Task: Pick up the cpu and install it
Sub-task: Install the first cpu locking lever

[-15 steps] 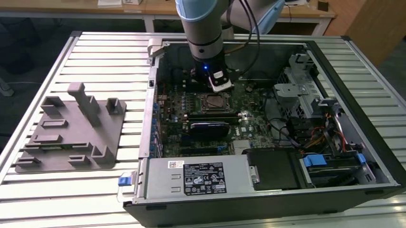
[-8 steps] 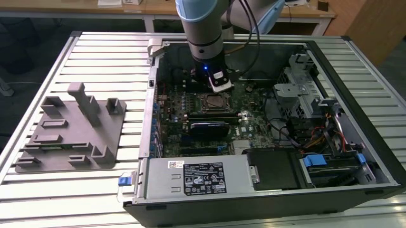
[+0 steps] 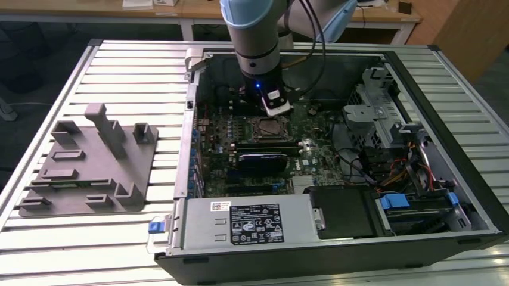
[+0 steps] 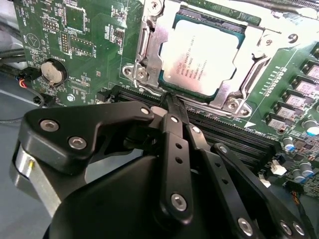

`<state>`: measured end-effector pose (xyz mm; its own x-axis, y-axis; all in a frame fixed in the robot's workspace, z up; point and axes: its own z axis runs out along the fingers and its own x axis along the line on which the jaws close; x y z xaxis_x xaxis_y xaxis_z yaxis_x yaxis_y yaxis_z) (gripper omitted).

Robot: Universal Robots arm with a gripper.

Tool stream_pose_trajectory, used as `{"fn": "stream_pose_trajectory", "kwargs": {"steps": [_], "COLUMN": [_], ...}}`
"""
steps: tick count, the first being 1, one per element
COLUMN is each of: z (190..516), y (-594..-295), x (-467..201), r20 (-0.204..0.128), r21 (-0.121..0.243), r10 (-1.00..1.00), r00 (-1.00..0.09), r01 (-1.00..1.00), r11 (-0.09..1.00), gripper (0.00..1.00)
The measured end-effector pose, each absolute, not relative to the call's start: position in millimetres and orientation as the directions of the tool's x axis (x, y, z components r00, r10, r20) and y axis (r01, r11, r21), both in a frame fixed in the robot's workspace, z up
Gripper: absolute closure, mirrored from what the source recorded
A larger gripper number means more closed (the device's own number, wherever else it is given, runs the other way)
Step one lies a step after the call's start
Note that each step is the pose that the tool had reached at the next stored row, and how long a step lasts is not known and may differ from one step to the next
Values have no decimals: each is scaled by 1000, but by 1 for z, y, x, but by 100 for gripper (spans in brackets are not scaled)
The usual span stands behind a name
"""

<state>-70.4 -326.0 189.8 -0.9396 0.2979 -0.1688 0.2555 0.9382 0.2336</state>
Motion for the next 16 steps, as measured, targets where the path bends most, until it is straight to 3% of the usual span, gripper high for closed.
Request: {"fn": "stream_pose_trajectory", "kwargs": {"steps": [16], "z": [204], "y": [-326], "x": [-70], "r20": [-165], "r21": [246], "r10": [300], "r00": [-939], "r01": [256], "r11": [935], "gripper": [89]}}
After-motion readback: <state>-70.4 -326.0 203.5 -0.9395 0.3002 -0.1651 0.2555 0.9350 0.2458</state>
